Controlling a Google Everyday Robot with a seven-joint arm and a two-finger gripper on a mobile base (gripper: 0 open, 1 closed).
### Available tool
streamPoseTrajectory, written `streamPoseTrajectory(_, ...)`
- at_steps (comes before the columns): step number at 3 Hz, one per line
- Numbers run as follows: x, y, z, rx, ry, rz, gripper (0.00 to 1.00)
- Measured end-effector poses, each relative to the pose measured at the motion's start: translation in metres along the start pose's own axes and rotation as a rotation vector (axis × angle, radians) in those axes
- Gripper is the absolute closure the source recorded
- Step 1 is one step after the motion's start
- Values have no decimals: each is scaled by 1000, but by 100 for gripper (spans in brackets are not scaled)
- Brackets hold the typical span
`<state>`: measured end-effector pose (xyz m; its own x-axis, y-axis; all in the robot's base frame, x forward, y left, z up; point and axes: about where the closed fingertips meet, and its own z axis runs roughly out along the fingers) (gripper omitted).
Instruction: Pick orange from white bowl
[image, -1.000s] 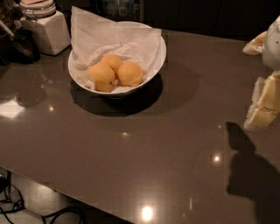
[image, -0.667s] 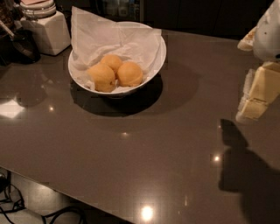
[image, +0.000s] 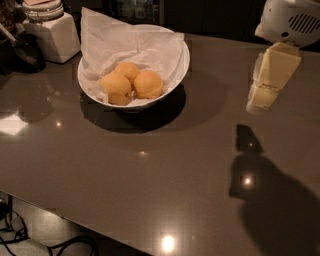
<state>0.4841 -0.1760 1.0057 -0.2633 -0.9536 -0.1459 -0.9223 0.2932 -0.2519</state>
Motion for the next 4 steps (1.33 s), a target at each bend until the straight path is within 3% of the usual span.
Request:
streamPoseTrajectory(1,-16,-9,-7,25,-71,10,0)
streamPoseTrajectory(2,-50,-24,-21,41,-107,-1,0)
streamPoseTrajectory(3,-101,-40,-21,48,-111,-84,0)
streamPoseTrajectory(4,-121,-44,-22,70,-142,-104,0)
